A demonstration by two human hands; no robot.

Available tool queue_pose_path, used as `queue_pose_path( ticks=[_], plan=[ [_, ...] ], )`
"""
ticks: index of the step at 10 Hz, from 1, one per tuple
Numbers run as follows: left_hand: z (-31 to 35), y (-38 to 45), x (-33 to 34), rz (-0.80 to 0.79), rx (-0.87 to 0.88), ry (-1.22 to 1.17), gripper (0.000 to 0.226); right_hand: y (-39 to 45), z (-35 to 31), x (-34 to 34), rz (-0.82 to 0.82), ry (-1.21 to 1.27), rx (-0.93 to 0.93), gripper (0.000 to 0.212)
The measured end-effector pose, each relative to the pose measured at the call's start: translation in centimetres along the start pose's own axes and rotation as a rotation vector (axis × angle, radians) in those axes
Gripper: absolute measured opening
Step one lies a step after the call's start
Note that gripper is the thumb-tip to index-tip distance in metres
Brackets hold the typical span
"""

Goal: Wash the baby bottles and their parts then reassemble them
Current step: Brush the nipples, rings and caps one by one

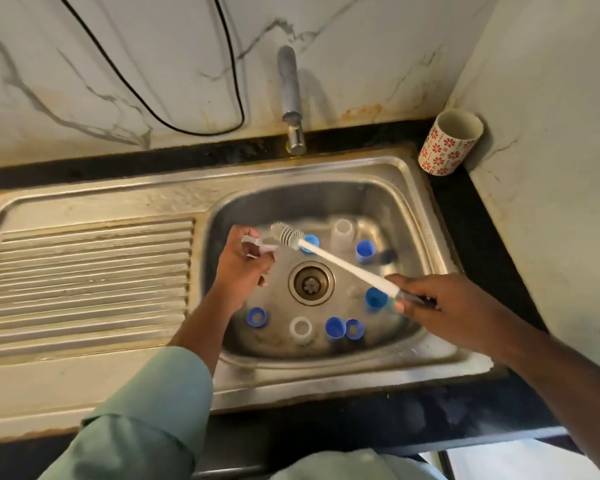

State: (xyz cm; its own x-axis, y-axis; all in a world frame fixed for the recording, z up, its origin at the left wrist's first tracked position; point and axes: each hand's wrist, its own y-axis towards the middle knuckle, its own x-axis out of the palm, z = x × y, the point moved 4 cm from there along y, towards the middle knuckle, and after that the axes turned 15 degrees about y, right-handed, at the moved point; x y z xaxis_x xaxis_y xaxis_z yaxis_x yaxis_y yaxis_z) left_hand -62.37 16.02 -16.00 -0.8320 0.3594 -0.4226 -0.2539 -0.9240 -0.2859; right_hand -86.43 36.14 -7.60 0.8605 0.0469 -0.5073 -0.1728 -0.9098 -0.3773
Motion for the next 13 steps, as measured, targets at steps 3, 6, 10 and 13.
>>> queue_pose_path(
  ticks=[3, 6, 10, 13],
  plan=[
    [2.3, -1.5, -6.0, -0.163, 0.057, -0.496, 0.014, -0.3, -5.1, -0.7, 0.004, -0.385, -0.278, 0.05],
    [3.9, -2.3, -4.7, -0.157, -0.333, -0.882, 0.014, -1.5, -7.5, 0.5, 0.126, -0.917, -0.611, 0.095],
    [4.6, -1.8, -5.2, -0.149, -0.37, -0.972, 0.018, -0.5, -9.8, 4.7, -0.06, -0.982, -0.228, 0.058],
    [6.9, -2.1, -7.4, -0.092, -0.283, -1.049, 0.037, 0.1, -9.7, 4.5, -0.176, 0.369, 0.155, 0.021]
  ],
)
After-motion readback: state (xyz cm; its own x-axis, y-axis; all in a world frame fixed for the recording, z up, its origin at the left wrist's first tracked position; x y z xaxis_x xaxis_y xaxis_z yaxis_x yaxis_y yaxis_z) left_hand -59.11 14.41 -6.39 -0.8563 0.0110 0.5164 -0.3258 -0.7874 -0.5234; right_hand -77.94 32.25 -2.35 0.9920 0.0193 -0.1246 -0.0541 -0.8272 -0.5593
